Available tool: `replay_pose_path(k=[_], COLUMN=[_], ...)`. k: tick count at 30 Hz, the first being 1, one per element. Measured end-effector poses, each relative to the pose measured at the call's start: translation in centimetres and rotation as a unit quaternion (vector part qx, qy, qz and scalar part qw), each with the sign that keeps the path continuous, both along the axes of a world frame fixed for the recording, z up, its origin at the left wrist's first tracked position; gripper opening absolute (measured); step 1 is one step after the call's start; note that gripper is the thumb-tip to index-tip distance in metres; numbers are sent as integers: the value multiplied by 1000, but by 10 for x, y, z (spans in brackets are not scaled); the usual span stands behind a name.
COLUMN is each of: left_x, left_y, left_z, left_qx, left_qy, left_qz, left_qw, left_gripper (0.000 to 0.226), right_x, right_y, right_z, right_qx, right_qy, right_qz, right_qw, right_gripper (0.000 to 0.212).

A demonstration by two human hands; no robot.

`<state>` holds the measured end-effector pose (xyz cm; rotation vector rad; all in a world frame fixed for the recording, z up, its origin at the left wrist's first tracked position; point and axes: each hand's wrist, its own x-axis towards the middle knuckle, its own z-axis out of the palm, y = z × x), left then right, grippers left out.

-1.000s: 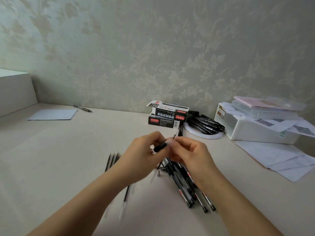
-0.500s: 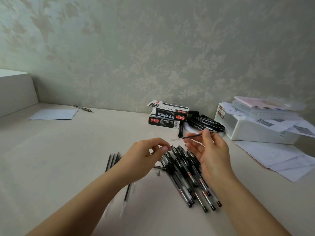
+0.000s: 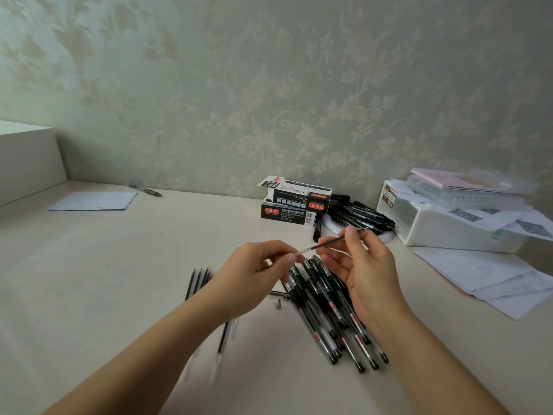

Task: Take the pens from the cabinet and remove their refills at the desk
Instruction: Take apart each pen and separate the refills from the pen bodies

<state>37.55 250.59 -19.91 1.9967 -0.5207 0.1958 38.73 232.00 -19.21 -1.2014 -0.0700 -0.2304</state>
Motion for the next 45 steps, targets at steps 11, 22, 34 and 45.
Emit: replay_pose_path(k=[11,22,34,45], left_x=[1,5,7,7], left_y=[0,4,5,3], left_z=[-3,-2,-9,-10], left_qx=[-23,1,59,85], left_qy=[6,-4,1,-18], left_qz=[4,65,60,24], left_qw=[1000,998,996,996], left_gripper=[3,10,10,6], right_x=[-7,-7,2,1], right_y=[10,12,3,5], right_z=[-8,-19,-13,-13], right_qx=[-359,-640,-339,-285], right_qy=[-68,-200,-96,-88], right_qz=[55,88,4,72], right_qw=[929,737,936,952], right_gripper=[17,21,8,13])
